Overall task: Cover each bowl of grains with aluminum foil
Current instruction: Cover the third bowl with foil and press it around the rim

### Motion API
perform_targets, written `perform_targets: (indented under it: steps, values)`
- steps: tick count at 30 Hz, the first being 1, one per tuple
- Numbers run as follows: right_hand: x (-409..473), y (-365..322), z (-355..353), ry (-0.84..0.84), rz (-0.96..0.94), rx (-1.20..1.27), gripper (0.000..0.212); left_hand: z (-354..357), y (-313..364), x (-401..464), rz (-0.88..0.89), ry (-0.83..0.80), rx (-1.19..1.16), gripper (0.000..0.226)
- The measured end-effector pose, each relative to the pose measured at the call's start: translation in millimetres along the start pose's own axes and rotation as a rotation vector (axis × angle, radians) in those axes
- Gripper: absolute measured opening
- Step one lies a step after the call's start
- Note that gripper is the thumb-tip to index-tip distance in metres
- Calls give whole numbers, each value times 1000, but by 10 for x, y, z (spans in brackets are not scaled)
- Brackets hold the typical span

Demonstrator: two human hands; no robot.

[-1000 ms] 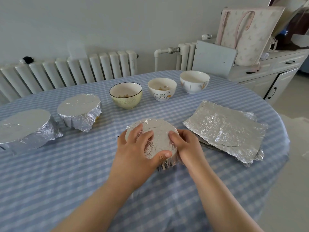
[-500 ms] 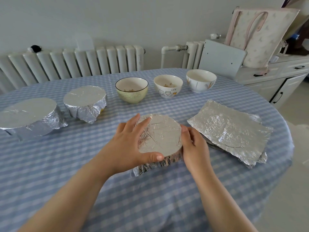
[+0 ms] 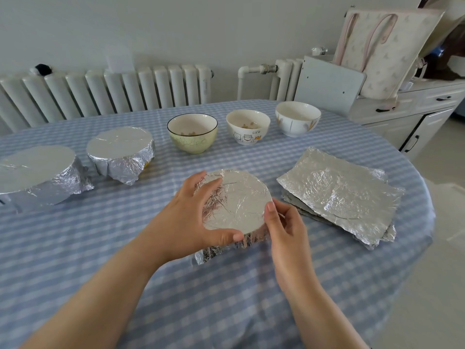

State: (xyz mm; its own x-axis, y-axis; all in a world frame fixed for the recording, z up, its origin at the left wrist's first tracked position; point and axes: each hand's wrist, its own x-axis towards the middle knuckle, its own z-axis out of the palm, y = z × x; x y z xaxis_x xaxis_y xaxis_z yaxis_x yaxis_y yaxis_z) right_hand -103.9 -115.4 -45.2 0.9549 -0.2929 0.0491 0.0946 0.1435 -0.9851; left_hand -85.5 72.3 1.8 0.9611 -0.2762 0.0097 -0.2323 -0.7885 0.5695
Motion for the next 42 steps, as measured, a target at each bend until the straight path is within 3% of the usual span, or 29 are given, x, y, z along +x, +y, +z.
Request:
perform_targets:
  steps: [5,10,23,35,39,42]
  values:
    - [-3,13,62,65,64,118,32,12,8,-5,4,16,-20,122]
    - [39,38,130,173,75,84,22,15,20,-9,8,22,-5,123]
    - [118,1,148,197,122,130,10,26,6,4,22,40,2,124]
    - [159,80,106,140,69,-11,31,29,6,4,19,47,2,121]
    - [148,54,-10,123,-42,-146,46,90,52,-7,-27,95,-58,121]
    - [123,-27,-40,45,-59,-176,32,208,190,-55,-120,186,-96,121]
